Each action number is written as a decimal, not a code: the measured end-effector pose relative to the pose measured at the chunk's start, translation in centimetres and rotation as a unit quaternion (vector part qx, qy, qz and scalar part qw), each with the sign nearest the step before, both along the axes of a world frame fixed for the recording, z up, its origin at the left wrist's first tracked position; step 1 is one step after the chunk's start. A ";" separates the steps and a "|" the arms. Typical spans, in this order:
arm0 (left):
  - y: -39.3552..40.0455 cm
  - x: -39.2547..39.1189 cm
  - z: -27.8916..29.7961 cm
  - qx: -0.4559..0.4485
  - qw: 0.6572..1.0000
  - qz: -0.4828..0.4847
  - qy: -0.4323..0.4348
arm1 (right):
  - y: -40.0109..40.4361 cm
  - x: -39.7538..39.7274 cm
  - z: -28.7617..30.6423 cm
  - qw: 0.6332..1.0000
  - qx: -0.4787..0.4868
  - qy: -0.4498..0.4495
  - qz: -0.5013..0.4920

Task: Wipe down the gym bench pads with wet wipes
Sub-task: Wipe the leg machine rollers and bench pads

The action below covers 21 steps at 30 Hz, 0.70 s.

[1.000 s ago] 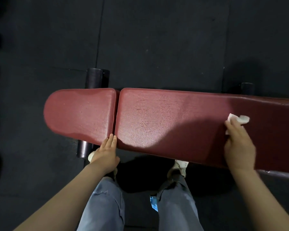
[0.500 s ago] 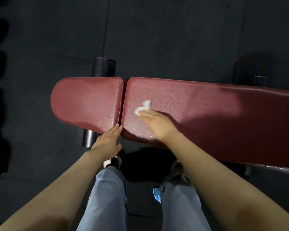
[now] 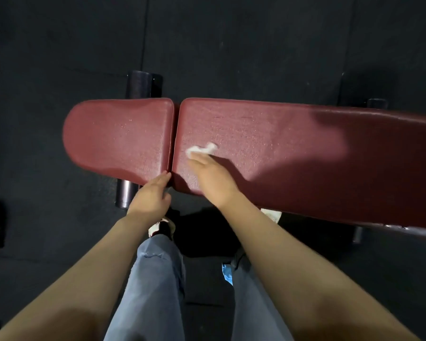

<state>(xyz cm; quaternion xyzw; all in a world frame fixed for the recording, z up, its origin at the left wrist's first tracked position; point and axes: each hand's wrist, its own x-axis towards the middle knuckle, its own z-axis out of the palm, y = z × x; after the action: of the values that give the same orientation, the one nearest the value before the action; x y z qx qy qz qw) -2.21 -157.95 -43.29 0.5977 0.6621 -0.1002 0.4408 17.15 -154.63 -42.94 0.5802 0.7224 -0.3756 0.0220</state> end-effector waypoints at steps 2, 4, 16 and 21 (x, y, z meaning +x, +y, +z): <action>-0.4 -0.2 0.1 0.011 1.000 0.023 0.010 | 2.0 -2.7 -0.5 0.994 -0.027 0.002 0.108; -1.0 -0.4 0.4 -0.015 1.000 0.012 0.021 | 2.2 -0.7 -0.4 0.985 -0.010 0.009 0.171; -2.2 0.9 0.4 -0.084 0.993 -0.061 0.062 | -10.5 14.7 5.8 0.966 0.064 -0.078 -0.237; -2.9 -0.2 0.3 -0.063 0.997 -0.027 0.028 | -2.4 -1.7 -0.6 0.993 0.002 0.019 0.114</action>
<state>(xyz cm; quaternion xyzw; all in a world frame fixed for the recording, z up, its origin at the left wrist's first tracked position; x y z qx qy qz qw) -2.42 -160.83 -42.96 0.5834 0.6503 -0.1705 0.4558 15.49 -157.07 -43.50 0.4868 0.7847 -0.3804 0.0498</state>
